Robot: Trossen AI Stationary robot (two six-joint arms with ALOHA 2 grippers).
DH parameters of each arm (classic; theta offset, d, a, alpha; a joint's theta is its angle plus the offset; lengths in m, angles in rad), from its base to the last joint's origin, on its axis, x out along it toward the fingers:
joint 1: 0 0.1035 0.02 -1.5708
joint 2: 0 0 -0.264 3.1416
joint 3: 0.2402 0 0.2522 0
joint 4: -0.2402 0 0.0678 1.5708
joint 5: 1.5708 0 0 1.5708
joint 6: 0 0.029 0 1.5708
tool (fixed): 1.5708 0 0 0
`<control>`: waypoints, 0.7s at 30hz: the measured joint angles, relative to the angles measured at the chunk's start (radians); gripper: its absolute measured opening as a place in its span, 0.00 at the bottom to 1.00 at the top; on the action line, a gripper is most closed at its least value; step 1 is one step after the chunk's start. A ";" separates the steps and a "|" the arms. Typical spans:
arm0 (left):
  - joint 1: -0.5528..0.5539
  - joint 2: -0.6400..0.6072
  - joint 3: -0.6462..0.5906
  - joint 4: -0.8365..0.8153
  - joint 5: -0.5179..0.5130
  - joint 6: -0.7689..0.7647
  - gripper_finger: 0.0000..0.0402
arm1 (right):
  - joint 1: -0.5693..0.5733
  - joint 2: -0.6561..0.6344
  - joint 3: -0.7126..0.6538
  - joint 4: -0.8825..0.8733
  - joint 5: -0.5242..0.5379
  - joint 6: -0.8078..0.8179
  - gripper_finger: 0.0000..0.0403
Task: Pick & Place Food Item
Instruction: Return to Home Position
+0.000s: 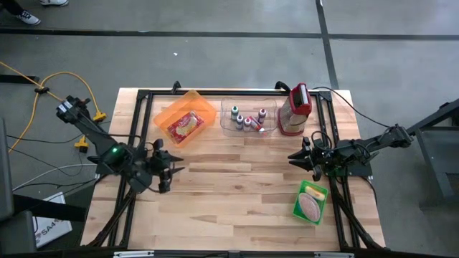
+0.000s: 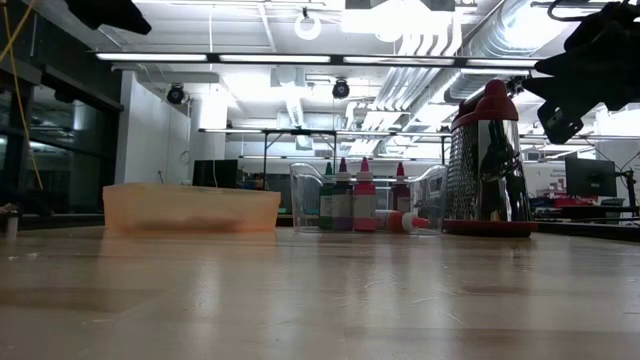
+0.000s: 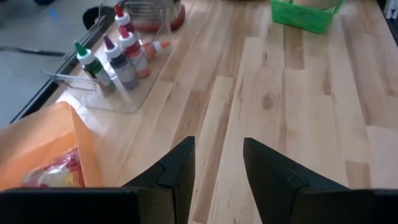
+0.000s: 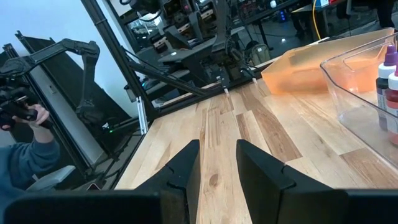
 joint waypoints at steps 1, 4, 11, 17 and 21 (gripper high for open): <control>-0.012 0.000 0.000 -0.006 -0.011 -0.001 0.33 | 0.000 0.000 0.000 0.000 0.000 0.000 0.23; -0.055 -0.001 -0.014 -0.006 -0.049 -0.006 0.33 | 0.000 0.000 0.000 0.000 0.000 0.000 0.23; -0.156 -0.024 -0.117 -0.011 -0.172 -0.093 0.33 | 0.000 0.000 0.000 0.000 0.000 0.000 0.23; -0.194 -0.088 -0.180 -0.006 -0.268 -0.064 0.33 | 0.000 0.000 0.000 0.000 0.000 0.000 0.23; -0.179 -0.128 -0.181 0.033 -0.231 0.035 0.33 | 0.000 0.000 0.000 0.000 0.000 0.000 0.23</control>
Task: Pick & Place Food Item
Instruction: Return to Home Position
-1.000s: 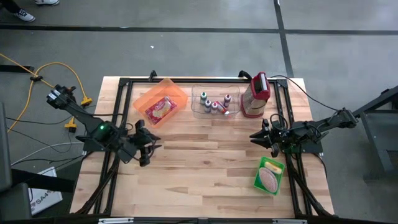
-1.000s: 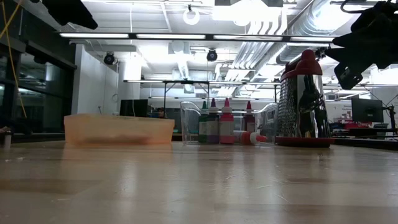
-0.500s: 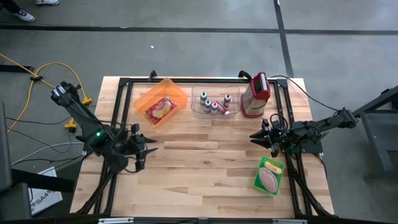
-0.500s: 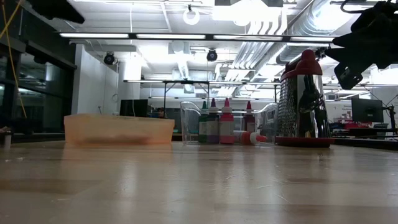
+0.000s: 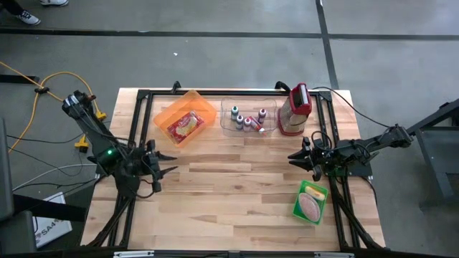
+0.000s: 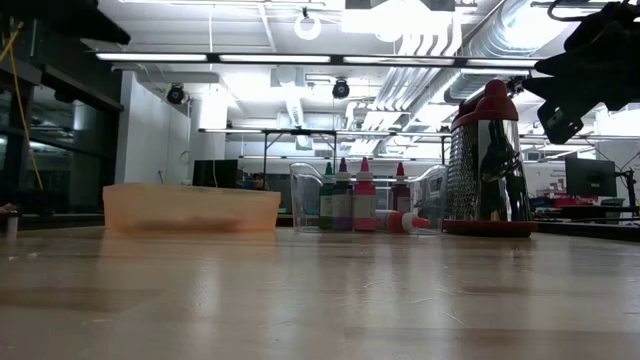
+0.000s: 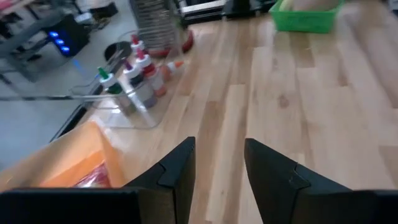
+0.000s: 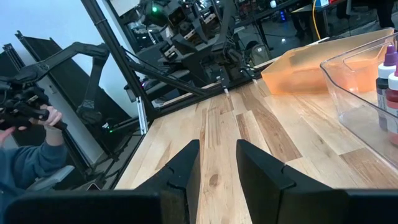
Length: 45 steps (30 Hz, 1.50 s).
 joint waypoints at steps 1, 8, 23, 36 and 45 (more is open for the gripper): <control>0.009 -0.009 0.000 0.020 0.016 0.035 0.33 | 0.000 0.000 0.000 0.000 0.000 0.000 0.23; 0.141 -0.026 -0.001 0.178 0.204 0.296 0.33 | 0.000 0.000 0.000 0.000 0.000 0.000 0.23; 0.515 -0.115 -0.187 0.442 0.575 0.480 0.33 | 0.000 0.000 0.000 0.000 0.000 0.000 0.23; 0.570 -0.441 -0.369 0.477 0.614 0.485 0.33 | 0.000 0.000 0.000 0.000 0.000 0.000 0.23; 0.570 -0.637 -0.477 0.482 0.615 0.486 0.33 | 0.000 0.000 0.000 0.000 0.000 0.000 0.23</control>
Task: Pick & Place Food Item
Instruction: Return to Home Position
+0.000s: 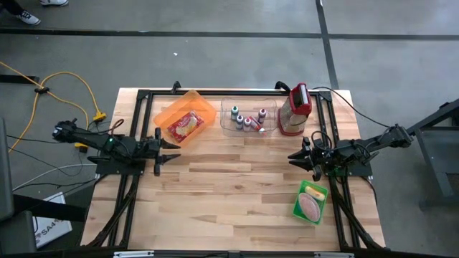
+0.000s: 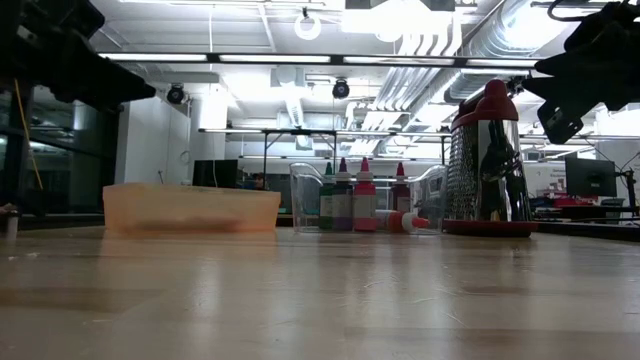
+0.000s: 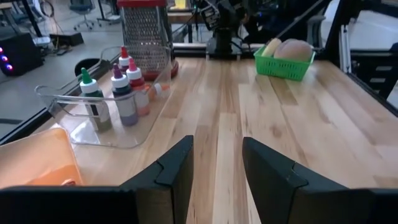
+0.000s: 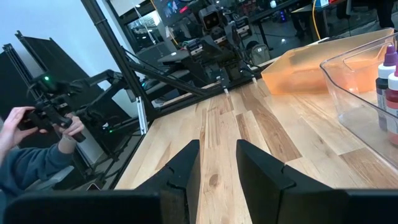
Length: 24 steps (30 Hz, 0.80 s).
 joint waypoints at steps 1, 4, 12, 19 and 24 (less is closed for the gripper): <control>0.000 -0.015 -0.008 0.001 0.000 0.001 0.33 | 0.000 0.000 0.000 0.000 0.000 0.000 0.23; 0.000 -0.050 -0.023 0.001 0.001 0.010 0.33 | 0.000 0.000 0.000 0.000 0.000 0.000 0.23; 0.000 -0.100 -0.059 0.001 0.072 0.017 0.33 | 0.000 0.000 0.000 0.000 0.000 0.000 0.23; 0.000 -0.122 -0.083 0.004 0.139 0.005 0.33 | 0.000 0.000 0.000 0.000 0.000 0.000 0.23; 0.000 -0.137 -0.100 0.023 0.184 -0.014 0.33 | 0.000 0.000 0.000 0.000 0.000 0.000 0.23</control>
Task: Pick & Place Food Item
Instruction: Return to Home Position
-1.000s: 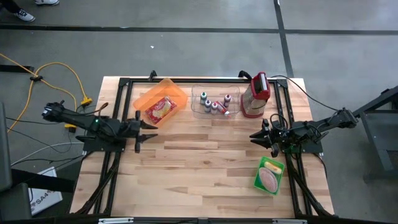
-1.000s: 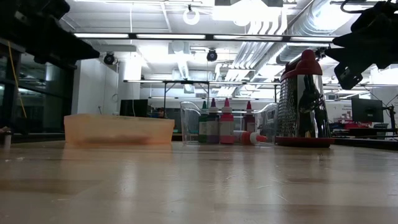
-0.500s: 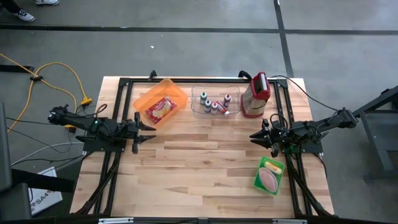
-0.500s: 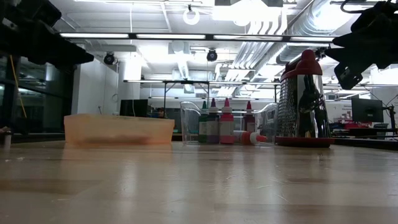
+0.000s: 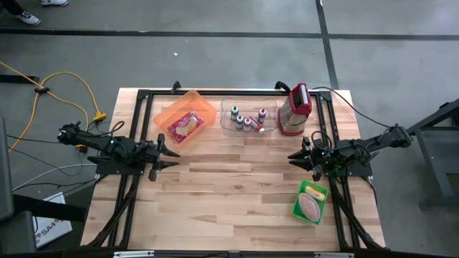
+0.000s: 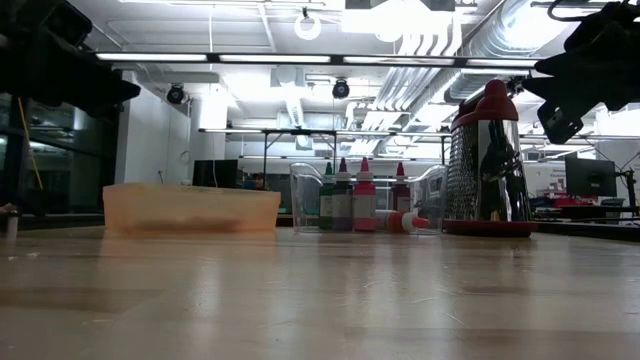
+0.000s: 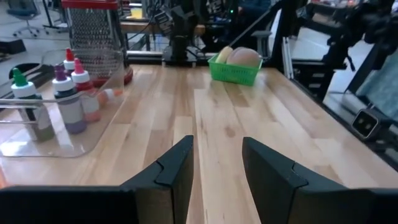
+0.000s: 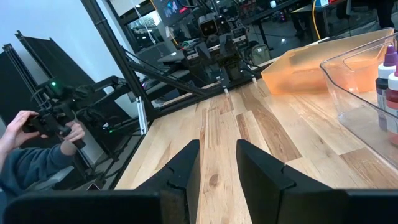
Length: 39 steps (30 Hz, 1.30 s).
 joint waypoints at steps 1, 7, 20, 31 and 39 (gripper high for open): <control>0.000 -0.003 -0.003 0.002 0.002 -0.005 0.33 | 0.000 0.000 0.000 0.000 0.000 0.000 0.23; 0.000 -0.010 -0.007 0.010 0.043 -0.024 0.33 | 0.000 0.000 0.000 0.000 0.000 0.000 0.23; 0.001 0.001 -0.081 0.178 0.052 -0.075 0.33 | 0.000 0.000 0.000 0.000 0.000 0.000 0.23; 0.002 0.021 -0.083 0.187 0.050 -0.113 0.33 | 0.000 0.000 0.000 0.001 0.000 0.000 0.23; 0.002 0.036 -0.083 0.190 0.050 -0.113 0.33 | 0.000 0.000 0.000 0.002 0.000 0.000 0.23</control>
